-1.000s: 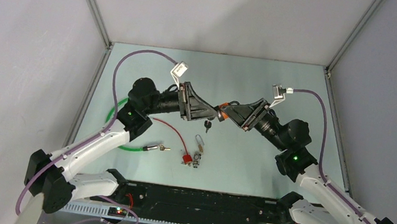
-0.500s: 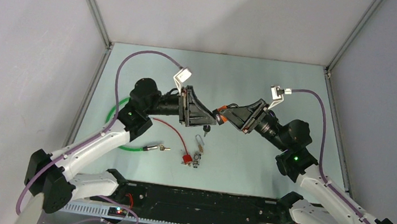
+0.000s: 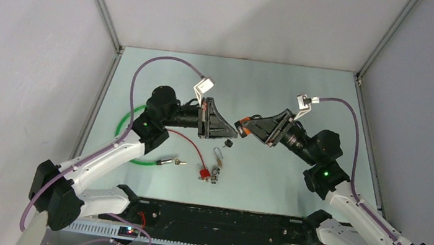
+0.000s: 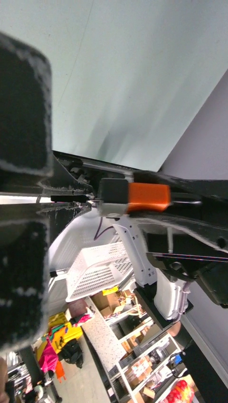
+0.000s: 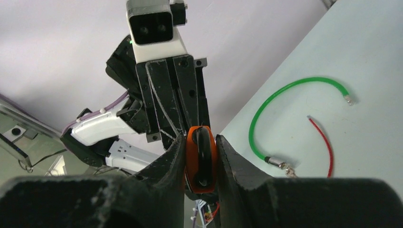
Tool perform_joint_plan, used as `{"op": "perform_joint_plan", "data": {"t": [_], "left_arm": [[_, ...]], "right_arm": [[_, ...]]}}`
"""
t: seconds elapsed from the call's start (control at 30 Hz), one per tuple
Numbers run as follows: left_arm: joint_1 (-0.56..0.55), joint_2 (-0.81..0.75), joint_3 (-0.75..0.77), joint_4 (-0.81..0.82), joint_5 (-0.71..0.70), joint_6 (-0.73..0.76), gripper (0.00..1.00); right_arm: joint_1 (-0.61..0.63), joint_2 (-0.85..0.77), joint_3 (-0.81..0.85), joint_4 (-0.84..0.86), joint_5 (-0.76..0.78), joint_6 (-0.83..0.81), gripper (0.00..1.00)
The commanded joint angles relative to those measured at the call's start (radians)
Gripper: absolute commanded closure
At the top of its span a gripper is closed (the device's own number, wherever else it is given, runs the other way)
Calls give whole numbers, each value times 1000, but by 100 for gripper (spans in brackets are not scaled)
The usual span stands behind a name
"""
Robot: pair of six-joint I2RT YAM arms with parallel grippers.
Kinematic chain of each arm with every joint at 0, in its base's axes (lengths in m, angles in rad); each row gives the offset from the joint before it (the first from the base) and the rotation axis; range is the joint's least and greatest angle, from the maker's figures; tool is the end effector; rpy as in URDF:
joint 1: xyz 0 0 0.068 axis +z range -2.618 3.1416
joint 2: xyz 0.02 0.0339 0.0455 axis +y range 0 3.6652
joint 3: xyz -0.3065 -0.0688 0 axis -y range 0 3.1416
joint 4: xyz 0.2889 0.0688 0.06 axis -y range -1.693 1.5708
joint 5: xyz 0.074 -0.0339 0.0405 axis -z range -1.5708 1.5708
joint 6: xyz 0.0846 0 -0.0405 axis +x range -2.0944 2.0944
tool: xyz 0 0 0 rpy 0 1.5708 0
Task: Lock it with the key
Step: Place the key at the center of the board.
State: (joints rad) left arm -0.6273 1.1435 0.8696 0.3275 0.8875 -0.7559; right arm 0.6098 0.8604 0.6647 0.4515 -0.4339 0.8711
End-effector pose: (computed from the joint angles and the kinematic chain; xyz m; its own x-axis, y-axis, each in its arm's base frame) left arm 0.2162 -0.2378 0.3789 -0.6527 -0.0617 -0.7551 0.7556 0.0196 -0.6547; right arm 0.1936 0.1786 0.3867 -0.5190 0.4841 -0.7044 -0.7080 0.2181 0.6716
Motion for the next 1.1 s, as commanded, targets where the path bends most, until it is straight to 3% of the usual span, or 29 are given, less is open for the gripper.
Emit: {"op": "perform_joint_plan", "data": {"t": [0.0,0.33,0.53,0.63,0.87,1.07], "left_arm": [[5,-15,15,-33,3,51,100],[8,18,34,-72,-67,53,100],[40,144,89,-138,-304,65,100],[77,266,137,-164,-418,96,100],[109,545,344,-200,-712,151,100],[156,786,525,-208,-700,118,100]], "right_arm": [[-92,-96,58,22,100,-14,100],[-239,-132,49,15,79,-2,100],[-261,-39,36,-109,153,-33,100],[-285,81,36,-120,158,-50,100],[-313,442,83,55,91,-45,100],[-303,797,245,118,16,-61,100]]}}
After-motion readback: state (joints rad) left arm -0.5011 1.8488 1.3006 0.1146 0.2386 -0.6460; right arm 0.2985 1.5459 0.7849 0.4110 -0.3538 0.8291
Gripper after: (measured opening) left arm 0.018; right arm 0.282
